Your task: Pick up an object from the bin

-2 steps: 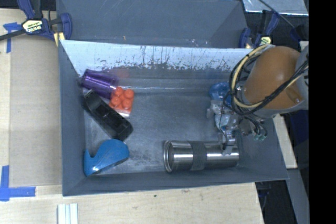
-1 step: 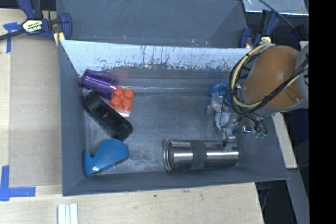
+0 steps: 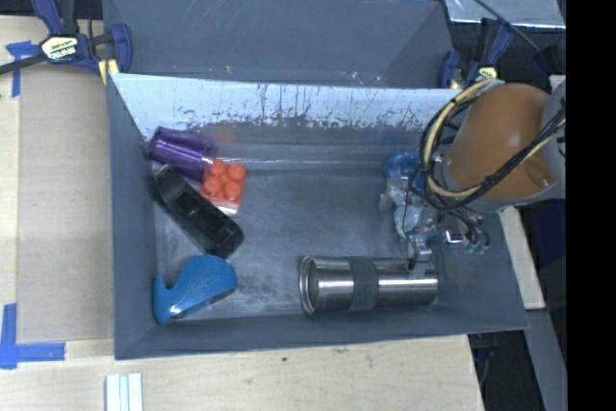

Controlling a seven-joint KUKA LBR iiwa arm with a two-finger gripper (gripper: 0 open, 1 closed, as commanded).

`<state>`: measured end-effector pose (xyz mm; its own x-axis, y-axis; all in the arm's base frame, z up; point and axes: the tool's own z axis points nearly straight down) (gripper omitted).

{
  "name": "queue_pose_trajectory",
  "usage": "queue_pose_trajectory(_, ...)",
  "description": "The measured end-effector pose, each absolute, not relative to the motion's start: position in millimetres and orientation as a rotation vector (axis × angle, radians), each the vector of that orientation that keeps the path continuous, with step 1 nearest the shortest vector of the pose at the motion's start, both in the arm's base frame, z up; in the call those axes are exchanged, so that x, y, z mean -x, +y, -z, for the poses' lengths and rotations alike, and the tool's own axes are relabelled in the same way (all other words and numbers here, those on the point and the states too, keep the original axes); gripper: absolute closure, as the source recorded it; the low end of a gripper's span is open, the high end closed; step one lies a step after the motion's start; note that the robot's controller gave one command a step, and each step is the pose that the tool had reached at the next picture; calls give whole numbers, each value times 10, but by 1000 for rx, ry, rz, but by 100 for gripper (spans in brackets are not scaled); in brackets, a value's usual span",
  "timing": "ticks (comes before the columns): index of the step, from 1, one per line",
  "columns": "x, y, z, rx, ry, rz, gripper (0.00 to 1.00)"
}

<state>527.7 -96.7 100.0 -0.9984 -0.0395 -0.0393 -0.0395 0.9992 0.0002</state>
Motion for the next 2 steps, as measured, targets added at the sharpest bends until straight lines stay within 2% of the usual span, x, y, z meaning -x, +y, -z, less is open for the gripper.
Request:
queue_pose_trajectory(1, -5277, -967, -1000, 63, 3102, -1, 0)
queue_pose_trajectory(2, -5281, -972, -1016, 63, 3101, 0, 100)
